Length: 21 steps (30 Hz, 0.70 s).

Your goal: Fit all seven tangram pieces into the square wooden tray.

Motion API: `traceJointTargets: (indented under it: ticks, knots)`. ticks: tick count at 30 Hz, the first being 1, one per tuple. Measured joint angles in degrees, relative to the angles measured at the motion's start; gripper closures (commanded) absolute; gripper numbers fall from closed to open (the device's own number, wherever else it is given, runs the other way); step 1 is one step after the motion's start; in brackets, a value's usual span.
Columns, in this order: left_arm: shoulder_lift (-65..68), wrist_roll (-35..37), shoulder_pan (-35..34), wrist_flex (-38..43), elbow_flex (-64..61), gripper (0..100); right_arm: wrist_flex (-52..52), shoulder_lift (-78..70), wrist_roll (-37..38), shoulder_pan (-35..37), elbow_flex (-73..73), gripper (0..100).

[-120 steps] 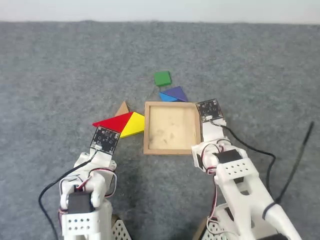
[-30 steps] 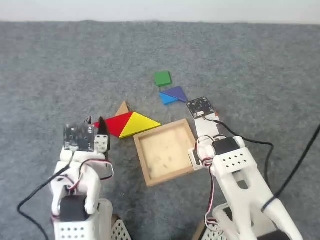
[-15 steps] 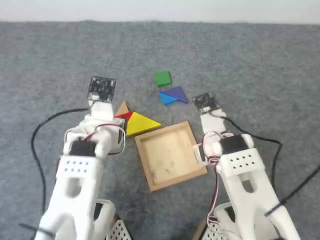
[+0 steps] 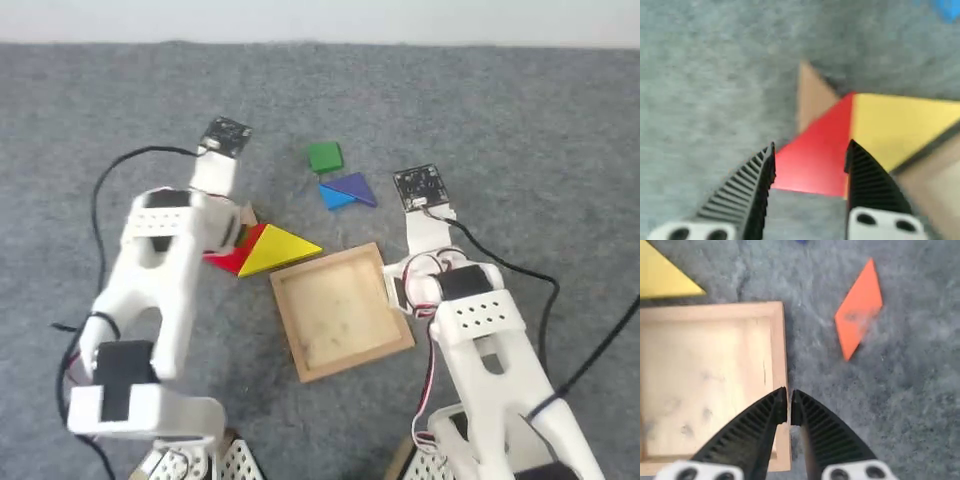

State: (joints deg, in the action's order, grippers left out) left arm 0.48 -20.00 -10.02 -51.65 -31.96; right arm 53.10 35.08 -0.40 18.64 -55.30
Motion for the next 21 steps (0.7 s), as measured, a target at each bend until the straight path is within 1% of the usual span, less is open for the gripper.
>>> traceJointTargets:
  ticks: [4, 8, 10, 13, 16, 21]
  knots:
    - [0.35, -10.64, -3.34, 0.97, 0.18, 78, -0.62, 0.00, 0.00, -0.18, -0.09, 96.9]
    - [0.97, -21.10, -3.25, 5.36, -3.87, 78, -0.62, 0.00, -0.35, 0.18, -0.09, 96.9]
    - [0.70, -24.35, -3.08, 8.09, -5.71, 78, -0.62, 0.00, -0.44, 0.00, -0.09, 96.9]
    - [0.62, -28.04, -2.11, 8.44, -5.89, 77, -0.62, 0.00, -0.53, 0.00, -0.09, 96.8]
    - [0.62, -29.36, -0.35, 6.42, -5.71, 75, -0.62, 0.00, -0.53, 0.18, -0.09, 96.8]
    - [0.88, -34.02, 3.08, -3.69, -5.19, 75, -0.62, 0.00, -0.53, 0.18, -0.09, 96.8]
